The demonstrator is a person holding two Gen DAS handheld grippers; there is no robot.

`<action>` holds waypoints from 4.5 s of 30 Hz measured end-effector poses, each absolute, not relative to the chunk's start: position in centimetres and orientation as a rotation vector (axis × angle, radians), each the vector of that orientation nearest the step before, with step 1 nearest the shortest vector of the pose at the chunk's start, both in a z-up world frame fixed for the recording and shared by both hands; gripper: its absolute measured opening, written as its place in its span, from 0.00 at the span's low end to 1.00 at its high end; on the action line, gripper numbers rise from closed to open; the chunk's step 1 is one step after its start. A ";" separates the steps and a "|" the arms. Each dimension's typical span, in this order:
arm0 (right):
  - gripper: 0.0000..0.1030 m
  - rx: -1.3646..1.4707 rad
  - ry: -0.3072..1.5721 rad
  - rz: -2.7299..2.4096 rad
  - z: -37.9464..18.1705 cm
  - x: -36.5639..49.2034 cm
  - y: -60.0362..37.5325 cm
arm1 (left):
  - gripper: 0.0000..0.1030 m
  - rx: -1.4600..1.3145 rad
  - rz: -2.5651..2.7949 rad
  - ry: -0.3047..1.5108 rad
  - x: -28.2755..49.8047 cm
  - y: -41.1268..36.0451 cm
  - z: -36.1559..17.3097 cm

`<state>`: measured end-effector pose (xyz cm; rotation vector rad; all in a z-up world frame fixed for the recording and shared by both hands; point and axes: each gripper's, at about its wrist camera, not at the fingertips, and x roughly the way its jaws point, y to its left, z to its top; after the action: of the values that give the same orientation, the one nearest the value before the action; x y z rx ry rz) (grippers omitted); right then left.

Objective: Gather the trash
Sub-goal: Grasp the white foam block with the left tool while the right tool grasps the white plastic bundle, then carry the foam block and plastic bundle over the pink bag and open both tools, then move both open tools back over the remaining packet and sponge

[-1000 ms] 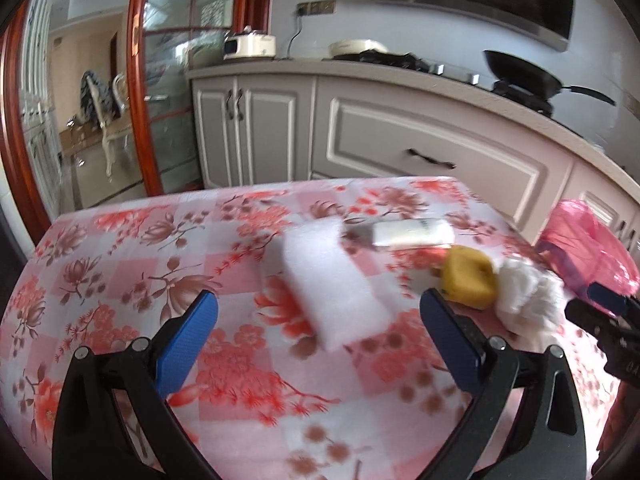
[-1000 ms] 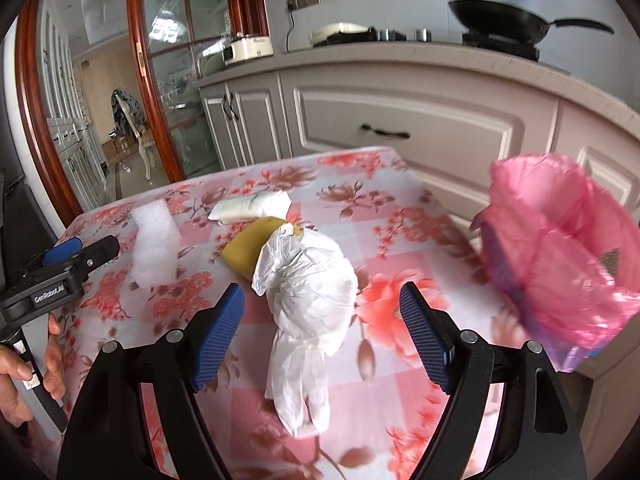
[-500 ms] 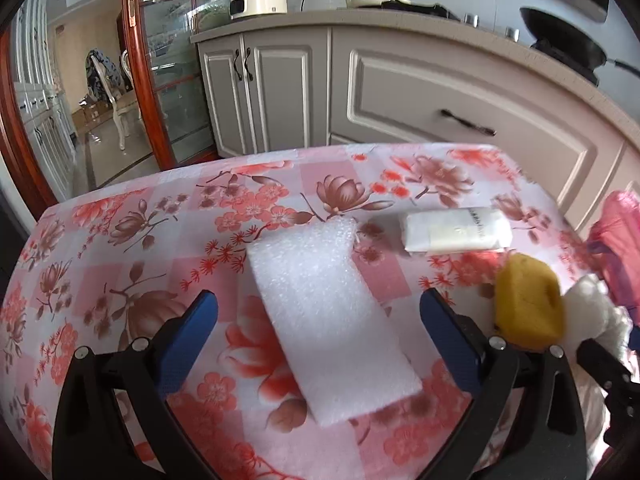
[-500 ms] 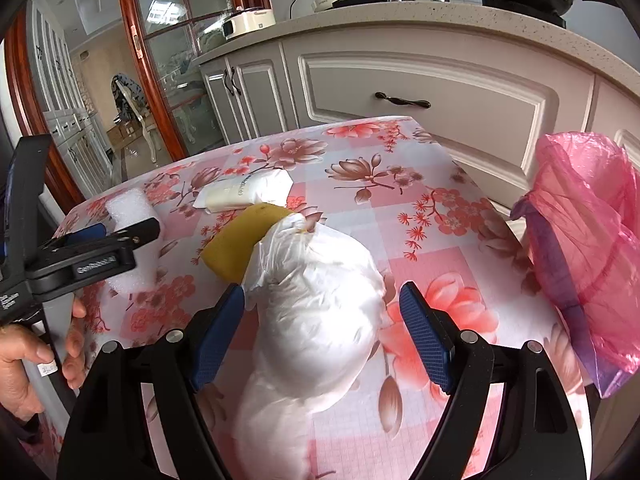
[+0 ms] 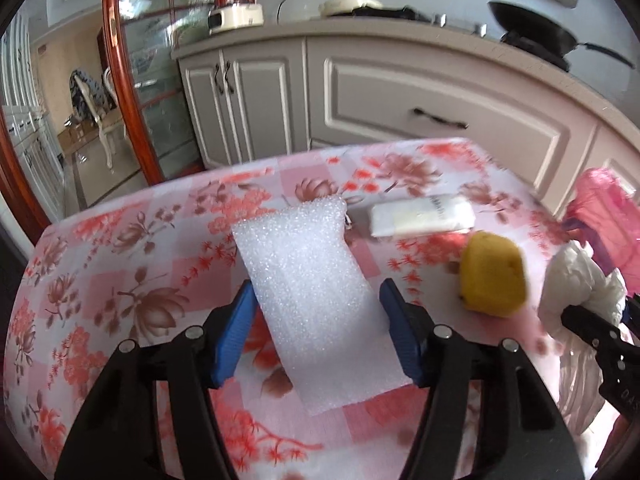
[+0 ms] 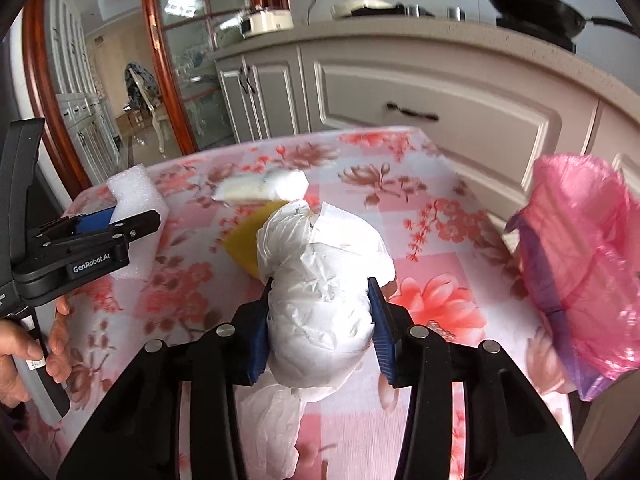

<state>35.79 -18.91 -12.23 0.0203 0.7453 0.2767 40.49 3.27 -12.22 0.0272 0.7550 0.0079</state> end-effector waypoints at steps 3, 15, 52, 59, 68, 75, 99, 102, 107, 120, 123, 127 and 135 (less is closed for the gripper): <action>0.40 0.022 0.713 0.275 -10.9 34.4 -19.2 | 0.59 0.017 -0.016 0.705 38.4 2.9 -10.8; 0.40 0.077 0.604 0.211 -7.1 27.4 -22.8 | 0.59 0.018 -0.138 0.547 30.4 0.0 -5.9; 0.40 0.161 0.444 -0.071 -4.3 23.4 -40.0 | 0.60 0.162 -0.553 0.397 29.3 -22.0 -2.4; 0.40 0.145 0.445 -0.090 -4.2 26.8 -43.2 | 0.60 0.172 -0.612 0.388 33.6 -26.2 -2.3; 0.40 0.150 0.442 -0.085 -4.4 31.5 -46.4 | 0.61 0.148 -0.664 0.397 39.5 -30.4 -2.7; 0.41 0.147 0.452 -0.065 -5.2 34.7 -48.1 | 0.61 0.109 -0.675 0.427 43.4 -32.4 -4.0; 0.62 0.169 0.432 -0.054 -4.1 30.3 -45.2 | 0.95 0.066 -0.492 0.415 40.8 -25.0 -3.5; 0.64 0.163 0.431 -0.033 -3.3 29.0 -43.5 | 0.95 0.071 -0.452 0.416 38.8 -22.6 -2.9; 0.67 0.146 0.428 0.008 -2.4 27.0 -40.0 | 0.95 0.056 -0.405 0.405 35.7 -18.5 -2.0; 0.69 0.128 0.464 0.116 -2.7 25.0 -30.9 | 0.95 0.024 -0.280 0.431 30.7 -8.0 -2.5; 0.69 0.124 0.480 0.132 -3.3 25.3 -29.2 | 0.95 0.014 -0.254 0.447 30.5 -5.8 -2.9; 0.72 0.117 0.513 0.156 -4.2 26.0 -26.7 | 0.95 0.010 -0.217 0.471 30.6 -3.2 -3.7; 0.73 0.091 0.597 0.211 -6.8 28.2 -22.1 | 0.95 -0.003 -0.128 0.539 31.7 1.7 -6.0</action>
<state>28.17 -22.05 -6.75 0.0915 0.5974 0.2113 31.67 1.69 -5.98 -0.0030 0.5392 -0.1278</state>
